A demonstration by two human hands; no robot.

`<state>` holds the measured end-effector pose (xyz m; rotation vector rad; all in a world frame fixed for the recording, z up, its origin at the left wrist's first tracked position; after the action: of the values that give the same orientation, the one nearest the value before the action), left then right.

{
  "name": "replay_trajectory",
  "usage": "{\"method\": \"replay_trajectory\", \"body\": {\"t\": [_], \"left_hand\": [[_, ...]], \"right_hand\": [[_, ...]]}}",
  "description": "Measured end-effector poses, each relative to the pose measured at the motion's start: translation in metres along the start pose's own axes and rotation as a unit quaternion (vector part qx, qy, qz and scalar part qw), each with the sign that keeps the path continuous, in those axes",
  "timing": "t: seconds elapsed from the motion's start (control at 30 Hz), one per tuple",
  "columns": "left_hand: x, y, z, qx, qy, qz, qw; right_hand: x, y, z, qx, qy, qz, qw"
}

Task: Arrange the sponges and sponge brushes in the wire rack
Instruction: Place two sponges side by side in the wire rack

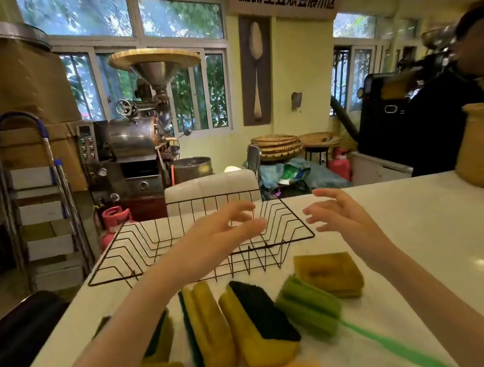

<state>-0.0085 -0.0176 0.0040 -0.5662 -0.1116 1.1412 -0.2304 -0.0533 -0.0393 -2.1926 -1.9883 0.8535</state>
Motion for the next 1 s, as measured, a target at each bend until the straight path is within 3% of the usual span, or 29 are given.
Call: {"method": "replay_trajectory", "body": {"t": [0.13, 0.23, 0.6, 0.73, 0.87, 1.0], "left_hand": [[0.002, 0.023, -0.012, -0.191, -0.045, -0.211, 0.957], [-0.001, 0.036, -0.024, -0.243, -0.093, -0.267, 0.928], [-0.009, 0.058, -0.045, -0.329, -0.112, -0.263, 0.900], [-0.011, 0.057, -0.047, -0.335, -0.085, -0.255, 0.903], [-0.014, 0.056, -0.051, -0.324, -0.066, -0.250, 0.910], [-0.016, 0.051, -0.051, -0.308, -0.046, -0.243, 0.919]], "right_hand": [[0.010, -0.003, 0.030, 0.113, 0.019, 0.013, 0.993], [0.017, -0.002, 0.051, 0.189, 0.037, -0.038, 0.981], [0.023, -0.004, 0.066, 0.307, 0.045, -0.235, 0.921], [0.024, -0.010, 0.068, 0.319, 0.020, -0.162, 0.934], [0.023, -0.024, 0.070, 0.256, 0.087, -0.122, 0.955], [0.024, -0.025, 0.066, 0.254, 0.141, -0.122, 0.949]]}}
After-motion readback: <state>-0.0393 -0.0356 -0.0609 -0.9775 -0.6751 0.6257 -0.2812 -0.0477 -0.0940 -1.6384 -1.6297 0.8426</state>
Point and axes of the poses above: each hand's wrist, its own x-axis away from the middle knuckle, its own y-axis out of the palm, z = x × y, the point moved 2 cm from there along -x, towards the middle knuckle, and after that the axes turned 15 degrees about x, right-handed, at the moved point
